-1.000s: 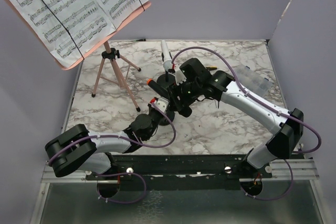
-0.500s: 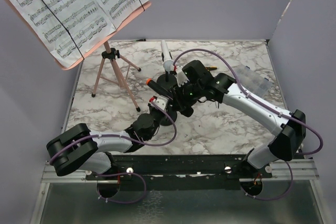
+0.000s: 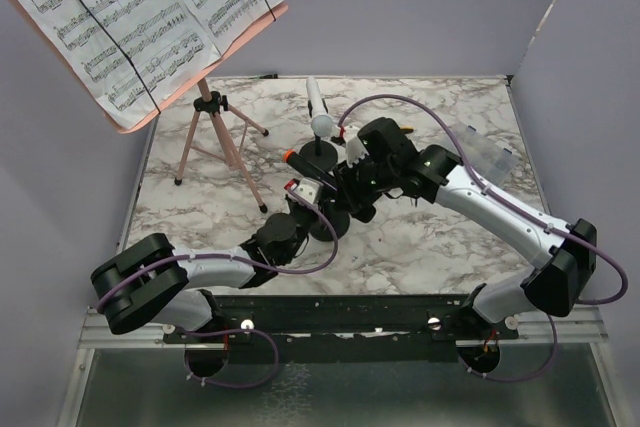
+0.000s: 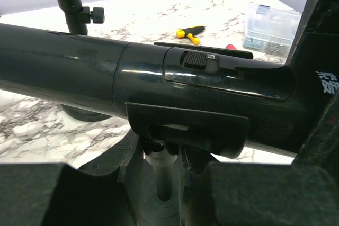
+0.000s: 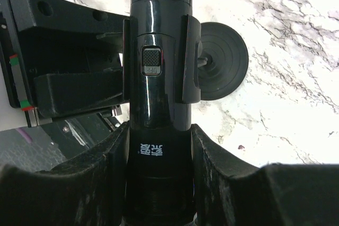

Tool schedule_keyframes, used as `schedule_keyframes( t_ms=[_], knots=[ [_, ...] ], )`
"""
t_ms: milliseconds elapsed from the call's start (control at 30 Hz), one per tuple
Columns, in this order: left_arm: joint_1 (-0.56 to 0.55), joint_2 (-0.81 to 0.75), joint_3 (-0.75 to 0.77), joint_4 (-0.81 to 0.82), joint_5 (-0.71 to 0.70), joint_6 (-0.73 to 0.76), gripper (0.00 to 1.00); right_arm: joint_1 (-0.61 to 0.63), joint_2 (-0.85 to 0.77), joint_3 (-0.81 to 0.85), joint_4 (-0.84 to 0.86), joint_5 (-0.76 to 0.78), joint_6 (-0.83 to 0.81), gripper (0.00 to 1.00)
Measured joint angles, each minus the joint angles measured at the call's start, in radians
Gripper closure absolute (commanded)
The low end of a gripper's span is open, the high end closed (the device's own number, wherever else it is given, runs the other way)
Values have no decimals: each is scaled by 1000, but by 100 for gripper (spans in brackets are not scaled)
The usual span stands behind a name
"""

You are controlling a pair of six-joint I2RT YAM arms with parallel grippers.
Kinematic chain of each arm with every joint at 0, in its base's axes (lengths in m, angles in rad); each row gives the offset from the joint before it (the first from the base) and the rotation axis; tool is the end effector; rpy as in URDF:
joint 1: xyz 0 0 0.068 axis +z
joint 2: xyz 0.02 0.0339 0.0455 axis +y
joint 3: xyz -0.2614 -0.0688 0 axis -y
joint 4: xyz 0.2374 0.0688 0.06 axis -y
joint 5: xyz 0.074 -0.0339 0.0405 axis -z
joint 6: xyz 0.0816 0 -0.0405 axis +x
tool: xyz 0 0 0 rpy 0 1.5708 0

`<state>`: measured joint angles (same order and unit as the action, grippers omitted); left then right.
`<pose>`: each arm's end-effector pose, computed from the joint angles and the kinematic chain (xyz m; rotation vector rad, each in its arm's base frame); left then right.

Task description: Pack up the instrument practice props

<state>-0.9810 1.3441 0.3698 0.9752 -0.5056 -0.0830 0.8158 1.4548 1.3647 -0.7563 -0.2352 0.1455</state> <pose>0.1939 -0.2187 0.2056 0.3090 1.5565 -0.4380 0.2145 0.2557 0.2967 -0.9331 2.3369 0.7037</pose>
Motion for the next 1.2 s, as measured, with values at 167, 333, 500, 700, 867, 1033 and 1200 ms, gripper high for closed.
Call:
schedule_keyframes(
  t_ms=[167, 333, 500, 700, 867, 1033, 1200],
  knots=[
    [0, 1, 14, -19, 21, -38, 100, -2, -30, -16, -8, 11, -17, 99],
    [1, 1, 26, -39, 24, -60, 100, -5, -42, -19, -18, 16, -28, 99],
    [7, 0, 43, -67, 29, -78, 100, -6, -62, -29, -26, 33, -46, 99],
    [42, -2, 58, -106, 27, -95, 100, -6, -84, -31, -58, 59, -76, 99],
    [62, -10, 63, -126, 26, -109, 100, -6, -115, -31, -95, 67, -97, 99],
    [74, -13, 63, -130, 16, -120, 100, -6, -132, -31, -119, 68, -108, 99],
    [79, -13, 63, -130, 10, -127, 100, -6, -147, -31, -140, 70, -111, 99]
  ],
)
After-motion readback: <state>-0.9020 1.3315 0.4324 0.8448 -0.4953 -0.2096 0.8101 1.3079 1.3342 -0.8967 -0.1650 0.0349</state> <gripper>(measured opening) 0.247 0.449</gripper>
